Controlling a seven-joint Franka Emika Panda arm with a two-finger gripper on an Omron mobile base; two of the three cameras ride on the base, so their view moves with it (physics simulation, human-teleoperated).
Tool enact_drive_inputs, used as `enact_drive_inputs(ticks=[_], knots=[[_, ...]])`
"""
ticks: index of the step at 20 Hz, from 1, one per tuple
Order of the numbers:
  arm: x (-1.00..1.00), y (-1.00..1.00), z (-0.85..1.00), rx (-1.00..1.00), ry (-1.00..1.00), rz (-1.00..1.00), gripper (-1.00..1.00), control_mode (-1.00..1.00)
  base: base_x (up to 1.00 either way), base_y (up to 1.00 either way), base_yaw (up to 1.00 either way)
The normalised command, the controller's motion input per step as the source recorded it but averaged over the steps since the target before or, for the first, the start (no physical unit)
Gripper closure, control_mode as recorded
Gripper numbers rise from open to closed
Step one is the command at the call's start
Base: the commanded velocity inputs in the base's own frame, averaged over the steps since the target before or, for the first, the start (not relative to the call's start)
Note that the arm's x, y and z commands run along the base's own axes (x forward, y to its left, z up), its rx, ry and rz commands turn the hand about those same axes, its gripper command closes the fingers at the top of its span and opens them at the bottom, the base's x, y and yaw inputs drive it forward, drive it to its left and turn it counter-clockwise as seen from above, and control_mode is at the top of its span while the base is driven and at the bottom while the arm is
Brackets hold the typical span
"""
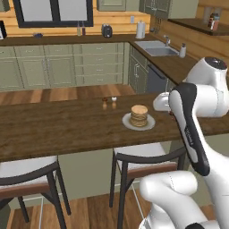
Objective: Take the strawberry from the fridge and place it on top of the pancake, located on the dining counter.
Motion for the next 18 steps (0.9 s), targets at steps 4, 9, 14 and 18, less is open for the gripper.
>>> enact_drive_inputs(ticks=[4,9,14,18], knots=[[1.0,-0.06,-0.62,0.0,0.26,-0.08,1.0,-1.0,0.0,0.0,0.0],[0.98,-0.04,-0.43,0.0,0.12,-0.04,1.0,-1.0,0.0,0.0,0.0],[0.87,-0.03,-0.15,0.0,0.03,0.0,1.0,-1.0,0.0,0.0,0.0],[0.94,-0.1,-0.24,0.0,0.04,0.0,1.0,-1.0,0.0,0.0,0.0]])
